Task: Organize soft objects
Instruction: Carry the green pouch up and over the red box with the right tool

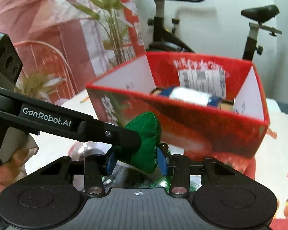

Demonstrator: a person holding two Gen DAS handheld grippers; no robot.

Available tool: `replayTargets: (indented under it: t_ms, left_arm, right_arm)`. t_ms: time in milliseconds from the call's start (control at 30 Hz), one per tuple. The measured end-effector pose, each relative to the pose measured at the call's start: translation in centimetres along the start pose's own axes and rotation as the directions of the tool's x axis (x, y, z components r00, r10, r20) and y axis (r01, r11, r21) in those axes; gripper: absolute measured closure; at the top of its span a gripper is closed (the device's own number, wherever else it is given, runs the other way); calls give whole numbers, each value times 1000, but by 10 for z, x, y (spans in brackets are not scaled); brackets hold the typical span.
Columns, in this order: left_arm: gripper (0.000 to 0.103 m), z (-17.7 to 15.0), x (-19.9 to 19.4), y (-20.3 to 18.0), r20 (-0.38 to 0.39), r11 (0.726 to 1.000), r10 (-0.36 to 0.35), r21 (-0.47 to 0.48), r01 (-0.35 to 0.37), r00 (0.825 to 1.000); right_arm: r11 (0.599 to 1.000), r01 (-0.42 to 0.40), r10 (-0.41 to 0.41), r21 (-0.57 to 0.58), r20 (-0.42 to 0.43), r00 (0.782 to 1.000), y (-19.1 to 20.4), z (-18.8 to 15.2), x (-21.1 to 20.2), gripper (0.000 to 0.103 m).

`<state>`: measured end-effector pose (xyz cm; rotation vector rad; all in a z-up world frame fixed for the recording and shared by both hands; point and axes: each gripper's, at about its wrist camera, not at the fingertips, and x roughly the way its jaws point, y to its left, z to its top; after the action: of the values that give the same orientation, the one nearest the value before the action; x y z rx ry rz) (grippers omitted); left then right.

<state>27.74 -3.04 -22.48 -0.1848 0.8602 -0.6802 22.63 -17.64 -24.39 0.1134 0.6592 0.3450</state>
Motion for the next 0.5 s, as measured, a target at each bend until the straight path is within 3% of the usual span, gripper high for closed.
replayTargets:
  t_ms: [233, 500]
  left_arm:
    - [64, 27, -39, -25, 104, 997, 13, 70, -20, 995]
    - [64, 82, -70, -46, 245, 990, 30, 126, -62, 969]
  right_arm:
    - [998, 6, 2, -69, 114, 993, 15, 32, -27, 63]
    - [982, 25, 16, -185, 219, 976, 21, 104, -43, 62]
